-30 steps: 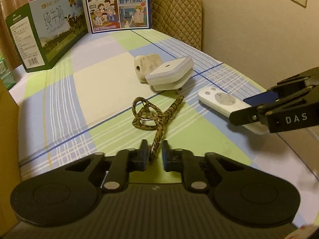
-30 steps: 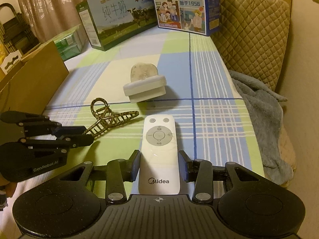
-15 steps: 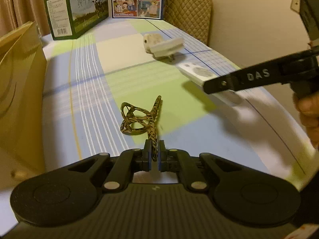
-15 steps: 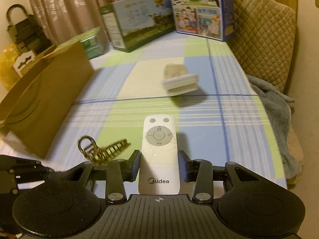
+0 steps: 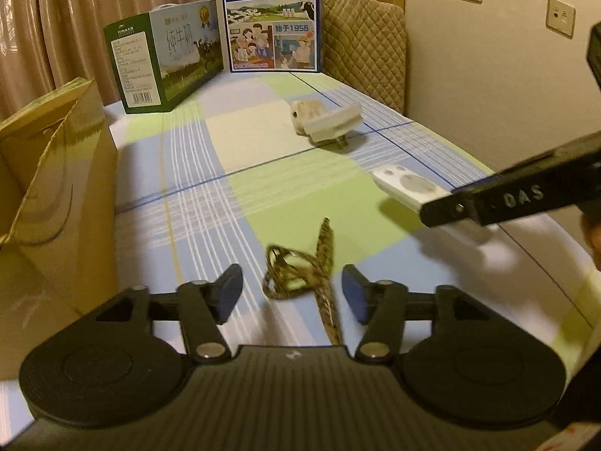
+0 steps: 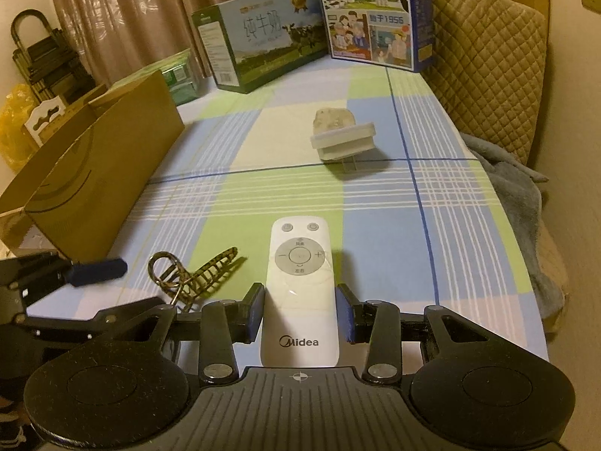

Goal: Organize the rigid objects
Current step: 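Lift the hair clip with the left gripper while the right lifts the remote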

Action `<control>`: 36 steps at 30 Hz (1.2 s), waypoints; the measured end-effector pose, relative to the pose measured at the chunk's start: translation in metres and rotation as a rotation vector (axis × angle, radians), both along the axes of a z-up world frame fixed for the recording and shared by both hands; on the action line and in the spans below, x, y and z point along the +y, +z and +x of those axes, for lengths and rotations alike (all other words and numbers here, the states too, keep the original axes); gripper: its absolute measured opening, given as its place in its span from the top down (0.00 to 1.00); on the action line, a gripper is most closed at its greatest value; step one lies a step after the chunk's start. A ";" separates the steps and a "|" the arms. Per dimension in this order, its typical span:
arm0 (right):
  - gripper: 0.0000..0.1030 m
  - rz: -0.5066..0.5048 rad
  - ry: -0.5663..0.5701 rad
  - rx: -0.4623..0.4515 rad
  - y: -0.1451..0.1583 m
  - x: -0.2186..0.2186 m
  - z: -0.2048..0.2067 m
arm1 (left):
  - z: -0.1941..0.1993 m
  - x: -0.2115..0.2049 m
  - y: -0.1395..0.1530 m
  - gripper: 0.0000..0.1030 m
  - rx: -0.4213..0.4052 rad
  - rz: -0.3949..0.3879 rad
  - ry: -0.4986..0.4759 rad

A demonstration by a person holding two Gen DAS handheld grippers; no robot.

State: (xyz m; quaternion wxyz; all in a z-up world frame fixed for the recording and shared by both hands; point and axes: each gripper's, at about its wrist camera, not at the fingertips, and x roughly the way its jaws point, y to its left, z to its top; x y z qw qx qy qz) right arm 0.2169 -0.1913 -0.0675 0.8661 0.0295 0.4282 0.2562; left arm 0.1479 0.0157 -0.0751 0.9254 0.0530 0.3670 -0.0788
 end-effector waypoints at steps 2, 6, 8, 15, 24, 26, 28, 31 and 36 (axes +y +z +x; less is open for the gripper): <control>0.64 -0.002 -0.002 -0.001 0.000 0.000 0.000 | 0.006 0.000 -0.003 0.45 0.003 -0.004 0.000; 0.64 -0.015 0.007 -0.002 -0.003 0.003 0.001 | 0.014 -0.005 -0.011 0.44 0.008 0.023 -0.015; 0.64 -0.024 0.005 0.013 -0.007 0.005 0.004 | 0.018 -0.009 -0.016 0.44 0.014 0.034 -0.019; 0.64 -0.081 -0.003 0.020 -0.015 0.009 0.010 | 0.027 -0.017 -0.029 0.44 0.027 0.057 -0.035; 0.64 -0.110 -0.025 0.047 -0.022 0.012 0.018 | 0.027 -0.014 -0.033 0.45 0.021 0.061 -0.008; 0.62 -0.102 -0.037 0.047 -0.022 0.011 0.019 | 0.028 -0.013 -0.032 0.46 0.018 0.055 -0.001; 0.57 -0.107 -0.045 0.042 -0.022 0.011 0.020 | 0.029 -0.012 -0.032 0.50 0.018 0.051 0.002; 0.53 -0.119 -0.050 0.043 -0.022 0.012 0.021 | 0.029 -0.012 -0.032 0.55 0.021 0.049 0.000; 0.52 -0.125 -0.053 0.052 -0.023 0.014 0.022 | 0.029 -0.013 -0.033 0.56 0.023 0.044 -0.003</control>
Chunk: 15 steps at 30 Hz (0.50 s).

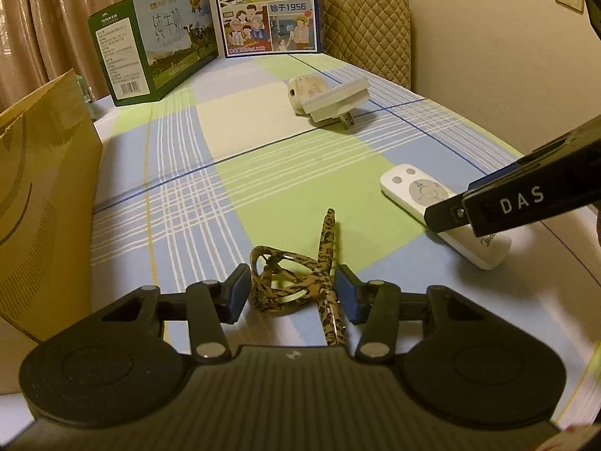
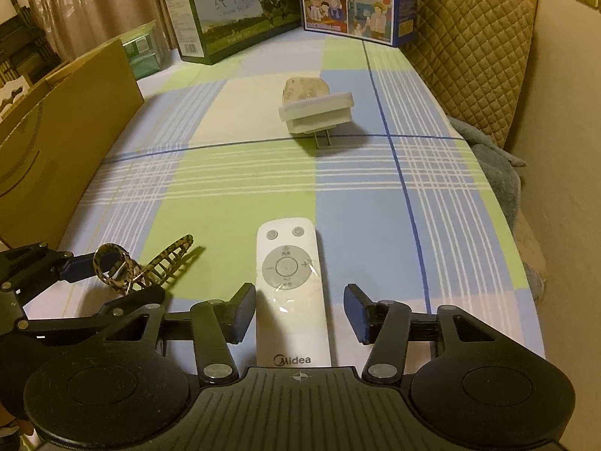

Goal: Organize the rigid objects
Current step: 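Lift the hair clip with the left gripper while the right lifts the remote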

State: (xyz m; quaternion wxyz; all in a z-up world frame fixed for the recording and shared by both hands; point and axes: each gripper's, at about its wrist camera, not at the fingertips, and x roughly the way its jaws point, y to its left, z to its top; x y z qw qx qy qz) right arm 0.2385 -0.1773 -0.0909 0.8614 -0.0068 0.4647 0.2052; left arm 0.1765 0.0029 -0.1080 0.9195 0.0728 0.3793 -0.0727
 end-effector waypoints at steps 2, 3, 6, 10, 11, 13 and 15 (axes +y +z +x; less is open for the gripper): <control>0.52 -0.001 0.002 0.005 -0.001 0.001 0.000 | 0.000 0.000 0.000 0.57 0.000 -0.002 -0.003; 0.52 0.000 0.003 0.005 -0.001 0.001 0.001 | 0.000 0.000 0.000 0.57 0.000 -0.003 -0.003; 0.52 0.007 -0.006 -0.001 0.000 0.001 0.001 | 0.000 0.000 0.000 0.57 0.000 -0.003 -0.004; 0.52 0.015 -0.011 -0.005 0.000 0.000 0.001 | 0.000 -0.001 -0.001 0.62 -0.002 -0.008 -0.009; 0.52 0.014 -0.009 -0.004 0.000 0.001 0.002 | 0.000 -0.001 -0.001 0.62 -0.003 -0.007 -0.010; 0.52 0.013 -0.005 -0.003 0.000 0.002 0.002 | 0.000 -0.001 -0.001 0.63 -0.005 -0.006 -0.009; 0.52 0.014 -0.005 -0.004 0.000 0.002 0.001 | 0.000 -0.001 -0.001 0.63 -0.002 -0.012 -0.006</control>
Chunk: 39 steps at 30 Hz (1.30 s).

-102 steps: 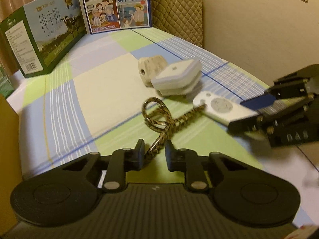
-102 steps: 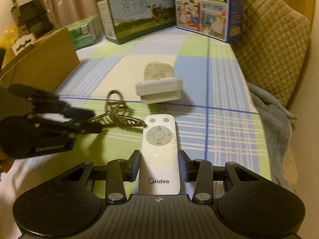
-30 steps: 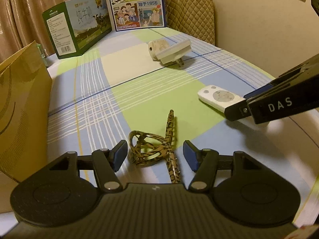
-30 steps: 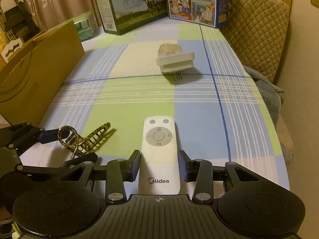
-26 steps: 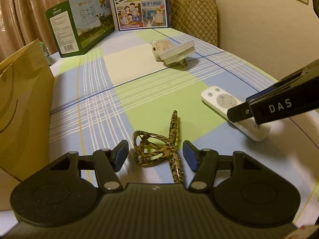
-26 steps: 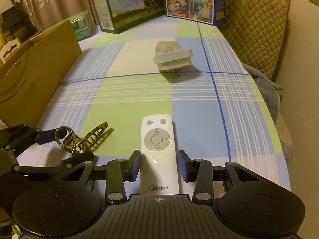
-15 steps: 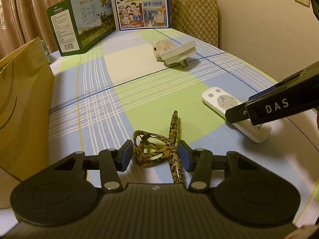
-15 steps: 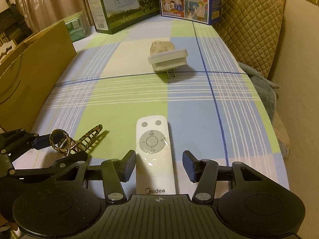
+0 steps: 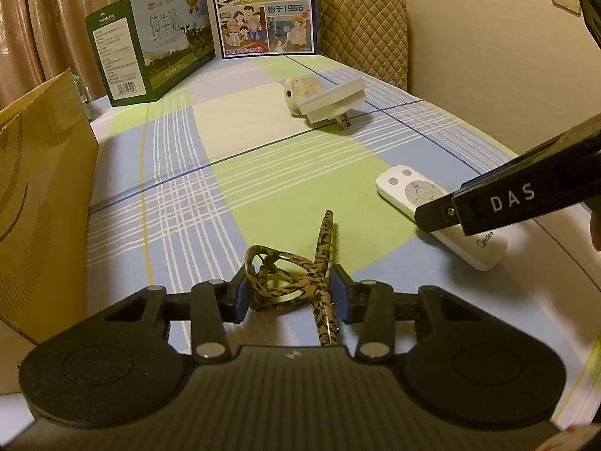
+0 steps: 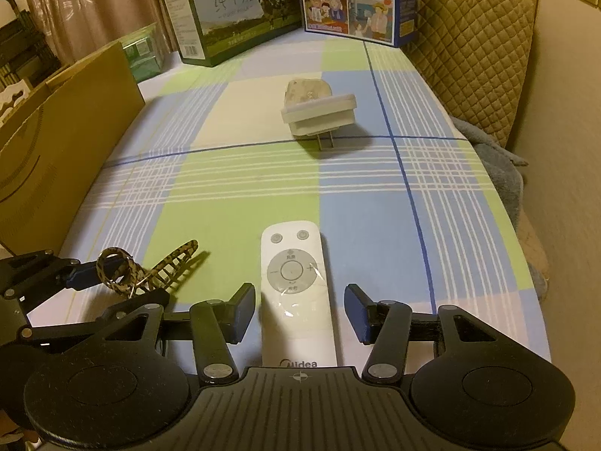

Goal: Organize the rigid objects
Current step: 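Lift the hair clip with the left gripper while the right lifts the remote, then carry the hair clip and white remote with both grippers over the cardboard box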

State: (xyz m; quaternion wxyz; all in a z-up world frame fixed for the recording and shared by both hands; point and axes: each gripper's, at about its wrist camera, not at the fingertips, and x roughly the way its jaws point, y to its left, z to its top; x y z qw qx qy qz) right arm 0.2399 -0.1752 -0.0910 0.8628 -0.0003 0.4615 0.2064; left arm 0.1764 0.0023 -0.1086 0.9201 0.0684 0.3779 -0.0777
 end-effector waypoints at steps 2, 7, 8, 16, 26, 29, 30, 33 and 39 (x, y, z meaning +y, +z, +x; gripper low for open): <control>0.52 0.000 0.002 0.001 0.000 0.001 0.000 | 0.000 0.001 0.001 0.64 0.004 -0.008 0.004; 0.52 -0.002 0.009 0.002 -0.001 0.002 0.000 | 0.001 0.004 0.002 0.65 0.015 -0.024 0.009; 0.52 -0.002 0.009 0.002 -0.001 0.003 0.000 | 0.001 0.005 0.002 0.65 0.016 -0.026 0.010; 0.52 -0.001 0.015 0.005 -0.002 0.004 0.001 | 0.001 0.008 0.004 0.65 0.014 -0.024 0.033; 0.52 -0.028 0.038 -0.007 -0.005 0.009 0.003 | 0.001 0.012 0.009 0.65 -0.002 -0.028 0.055; 0.52 -0.052 0.052 -0.020 -0.006 0.013 0.002 | 0.001 0.012 0.010 0.65 -0.004 -0.030 0.055; 0.52 -0.059 0.057 -0.023 -0.007 0.014 0.001 | 0.000 0.012 0.011 0.65 -0.005 -0.031 0.056; 0.53 -0.093 0.082 -0.041 -0.008 0.020 -0.002 | 0.000 0.012 0.012 0.65 -0.010 -0.031 0.056; 0.60 -0.108 0.109 -0.058 -0.009 0.023 -0.004 | -0.002 0.013 0.014 0.65 -0.016 -0.030 0.065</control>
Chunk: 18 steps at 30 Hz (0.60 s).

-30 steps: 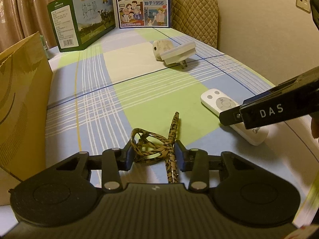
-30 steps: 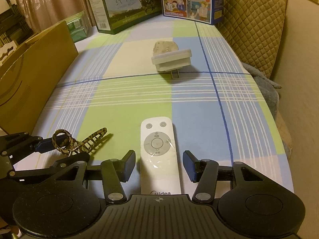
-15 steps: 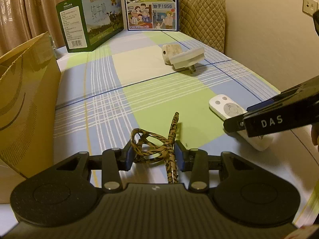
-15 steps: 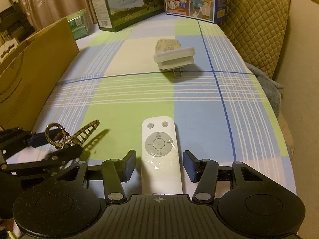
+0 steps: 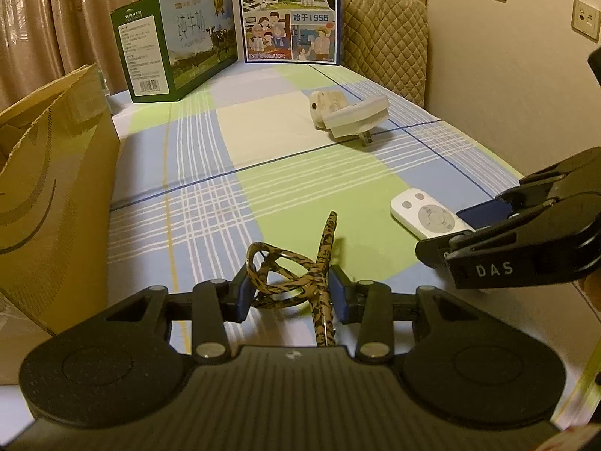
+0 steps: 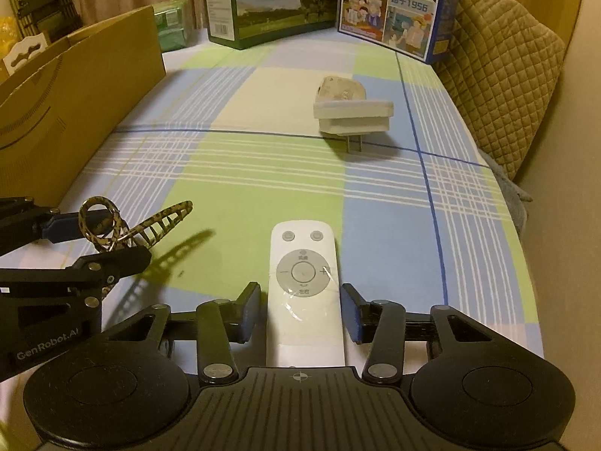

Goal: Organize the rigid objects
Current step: 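Carry the hair clip and white remote with both grippers over the cardboard box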

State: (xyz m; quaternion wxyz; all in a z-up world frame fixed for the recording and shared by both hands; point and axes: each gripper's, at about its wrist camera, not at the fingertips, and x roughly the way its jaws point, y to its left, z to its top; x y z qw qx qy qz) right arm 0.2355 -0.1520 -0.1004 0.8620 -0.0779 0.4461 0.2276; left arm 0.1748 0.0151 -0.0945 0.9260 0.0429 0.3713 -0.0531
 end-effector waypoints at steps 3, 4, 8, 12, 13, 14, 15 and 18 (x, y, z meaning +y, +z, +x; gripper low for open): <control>0.63 -0.001 0.007 0.000 0.000 0.002 -0.001 | -0.001 0.000 0.002 0.65 -0.004 0.000 0.000; 0.63 0.001 0.006 0.003 0.001 0.002 -0.001 | -0.001 0.000 0.002 0.65 -0.006 -0.001 0.000; 0.64 0.035 0.002 0.005 0.005 0.002 -0.002 | -0.003 0.002 0.007 0.65 -0.020 0.000 0.006; 0.64 0.096 -0.012 -0.021 0.015 0.001 -0.005 | -0.010 0.005 0.015 0.65 -0.044 0.011 0.013; 0.64 0.114 -0.019 -0.024 0.017 0.000 -0.006 | -0.012 0.006 0.017 0.65 -0.049 0.013 0.016; 0.64 0.133 -0.026 -0.025 0.020 0.000 -0.006 | -0.014 0.006 0.020 0.65 -0.054 0.013 0.017; 0.64 0.151 -0.032 -0.025 0.022 -0.001 -0.007 | -0.016 0.007 0.023 0.65 -0.061 0.014 0.018; 0.64 0.187 -0.038 -0.032 0.031 0.000 -0.011 | -0.024 0.007 0.036 0.65 -0.088 0.011 0.025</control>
